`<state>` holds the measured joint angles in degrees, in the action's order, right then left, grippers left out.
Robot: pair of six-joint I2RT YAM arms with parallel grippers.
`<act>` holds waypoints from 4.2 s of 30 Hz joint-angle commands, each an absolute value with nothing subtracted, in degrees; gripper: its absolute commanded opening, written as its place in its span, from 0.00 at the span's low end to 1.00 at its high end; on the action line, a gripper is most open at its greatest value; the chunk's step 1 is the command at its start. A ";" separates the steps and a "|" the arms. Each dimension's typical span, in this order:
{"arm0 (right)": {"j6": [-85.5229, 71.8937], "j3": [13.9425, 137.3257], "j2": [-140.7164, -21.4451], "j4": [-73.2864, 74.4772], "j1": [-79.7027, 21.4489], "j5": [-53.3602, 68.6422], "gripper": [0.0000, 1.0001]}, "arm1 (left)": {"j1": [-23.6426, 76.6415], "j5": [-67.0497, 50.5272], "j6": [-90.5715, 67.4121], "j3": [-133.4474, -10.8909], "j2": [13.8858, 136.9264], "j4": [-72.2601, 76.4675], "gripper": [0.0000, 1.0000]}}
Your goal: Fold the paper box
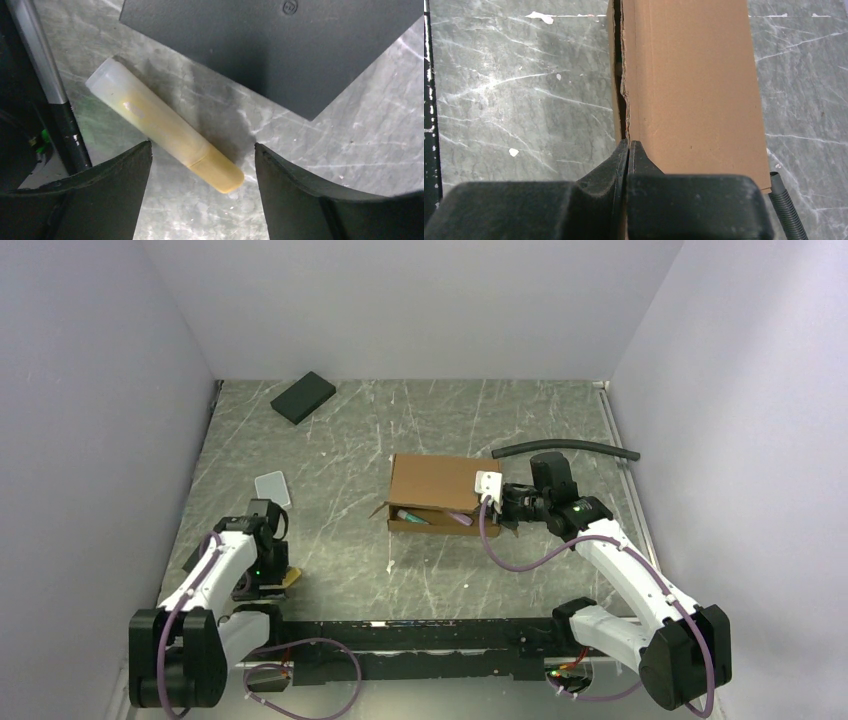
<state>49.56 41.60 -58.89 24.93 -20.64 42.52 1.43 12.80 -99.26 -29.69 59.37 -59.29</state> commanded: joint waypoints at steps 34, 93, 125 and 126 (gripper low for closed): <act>50.10 42.80 -59.48 25.59 -20.95 45.33 0.00 | 18.23 -8.55 -71.08 -22.41 49.76 -16.49 0.04; 49.83 42.82 -60.25 25.36 -21.35 45.43 0.00 | 66.27 41.96 -109.09 -28.74 74.75 13.26 0.00; 50.05 42.72 -60.69 25.45 -21.64 45.36 0.00 | 60.73 40.48 -110.64 -35.68 85.96 22.28 0.32; 50.05 42.71 -60.73 25.41 -21.77 45.33 0.00 | 60.78 40.44 -110.47 -35.57 85.88 22.35 0.33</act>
<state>49.93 41.60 -60.88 25.47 -21.28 42.54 61.25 39.53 -110.59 -33.61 85.89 19.51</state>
